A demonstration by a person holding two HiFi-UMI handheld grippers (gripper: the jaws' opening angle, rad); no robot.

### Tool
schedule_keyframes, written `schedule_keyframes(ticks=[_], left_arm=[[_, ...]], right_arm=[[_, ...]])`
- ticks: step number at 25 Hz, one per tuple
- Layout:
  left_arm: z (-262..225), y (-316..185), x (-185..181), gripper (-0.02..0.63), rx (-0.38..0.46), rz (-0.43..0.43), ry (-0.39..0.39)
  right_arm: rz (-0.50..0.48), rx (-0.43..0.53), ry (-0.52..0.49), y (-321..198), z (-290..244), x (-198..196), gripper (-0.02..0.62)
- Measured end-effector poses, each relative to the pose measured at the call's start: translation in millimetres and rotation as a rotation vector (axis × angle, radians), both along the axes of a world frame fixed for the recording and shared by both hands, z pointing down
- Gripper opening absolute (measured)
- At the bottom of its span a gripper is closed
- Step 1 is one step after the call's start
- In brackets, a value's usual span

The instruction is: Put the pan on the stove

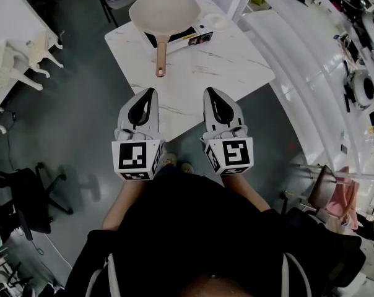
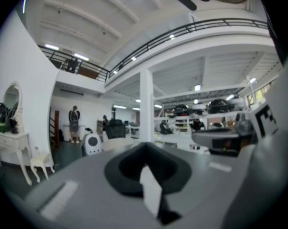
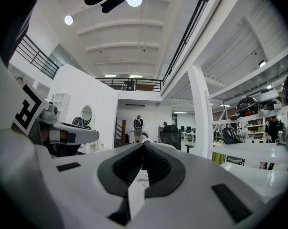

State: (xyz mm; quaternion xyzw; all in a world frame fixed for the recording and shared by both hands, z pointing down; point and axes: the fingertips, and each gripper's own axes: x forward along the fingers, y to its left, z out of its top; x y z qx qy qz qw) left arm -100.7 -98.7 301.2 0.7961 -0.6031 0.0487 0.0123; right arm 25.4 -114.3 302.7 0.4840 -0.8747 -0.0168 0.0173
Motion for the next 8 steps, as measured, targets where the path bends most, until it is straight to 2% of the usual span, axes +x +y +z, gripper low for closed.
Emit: schedule_keyframes(ticks=[8], left_arm=[[3.8,-6.4,-4.6,0.008,-0.01,0.007,0.011]], right_arm=[[0.003,-0.01,-0.007,-5.1,1.2,-5.8,0.02]])
